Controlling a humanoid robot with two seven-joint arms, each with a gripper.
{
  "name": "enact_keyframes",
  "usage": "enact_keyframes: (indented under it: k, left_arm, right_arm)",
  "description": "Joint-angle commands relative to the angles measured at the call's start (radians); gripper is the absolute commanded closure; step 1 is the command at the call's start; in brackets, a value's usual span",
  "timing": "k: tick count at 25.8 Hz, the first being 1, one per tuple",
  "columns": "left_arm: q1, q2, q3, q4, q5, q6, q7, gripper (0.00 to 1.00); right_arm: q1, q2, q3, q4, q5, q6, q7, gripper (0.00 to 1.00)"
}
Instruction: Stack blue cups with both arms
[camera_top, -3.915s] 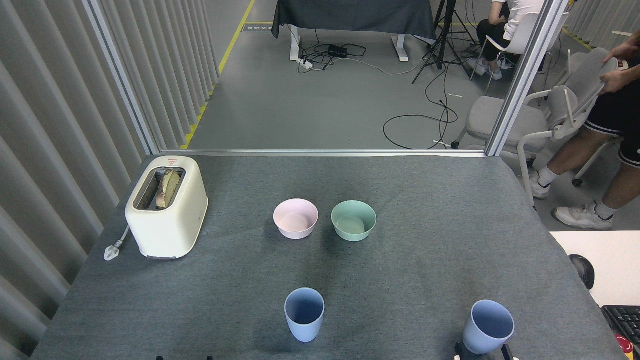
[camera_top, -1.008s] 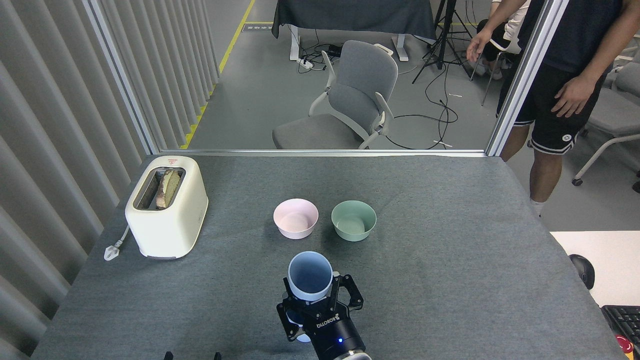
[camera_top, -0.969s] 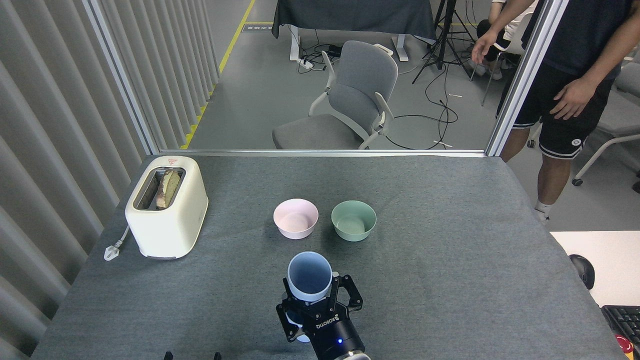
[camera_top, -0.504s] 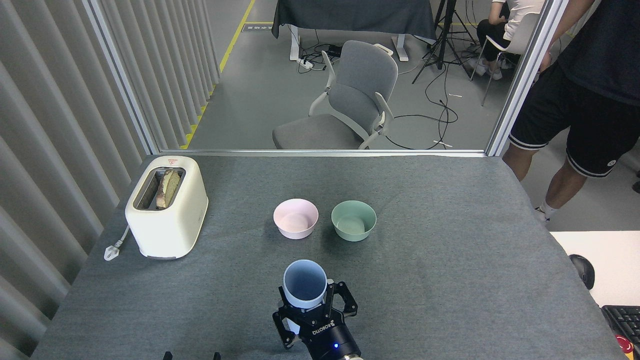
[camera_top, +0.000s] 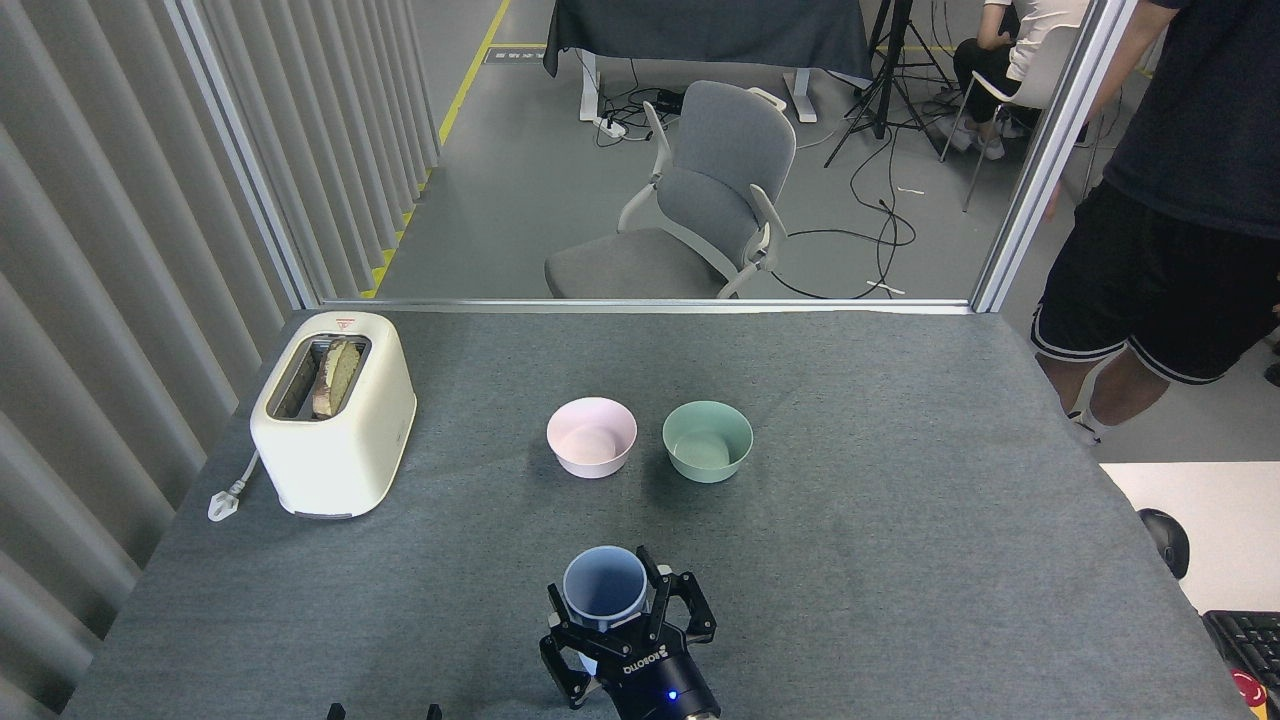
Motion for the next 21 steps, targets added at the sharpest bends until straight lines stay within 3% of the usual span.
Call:
enact_keyframes:
  k: [1, 6, 9, 11, 14, 18, 21]
  left_arm:
    - [0.002, 0.001, 0.001, 0.000, 0.002, 0.002, 0.000, 0.00]
    - [0.000, -0.001, 0.001, -0.002, 0.002, 0.002, 0.000, 0.00]
    - [0.000, 0.001, 0.001, 0.000, 0.002, 0.002, 0.000, 0.00]
    - [0.000, -0.001, 0.001, -0.002, 0.002, 0.000, 0.000, 0.00]
    - [-0.006, -0.001, 0.001, -0.003, 0.002, 0.000, 0.000, 0.00]
    - [-0.015, 0.004, 0.001, -0.008, 0.002, -0.001, 0.000, 0.00]
    - [-0.014, 0.007, 0.001, -0.013, 0.002, -0.003, 0.000, 0.00]
  right_arm:
    - [0.003, 0.000, 0.002, -0.027, -0.018, -0.002, -0.017, 0.00]
    - [-0.003, -0.011, -0.045, -0.189, -0.040, 0.010, -0.126, 0.00]
    - [0.010, -0.043, -0.257, -0.301, -0.115, -0.014, -0.120, 0.00]
    - [0.047, -0.107, -0.395, -0.313, -0.164, -0.076, -0.118, 0.00]
    - [0.195, -0.181, -0.548, -0.312, -0.208, -0.152, -0.131, 0.00]
    - [0.434, -0.176, -0.670, -0.300, -0.211, -0.221, -0.232, 0.00]
    - [0.532, -0.190, -0.682, -0.292, -0.213, -0.224, -0.290, 0.00]
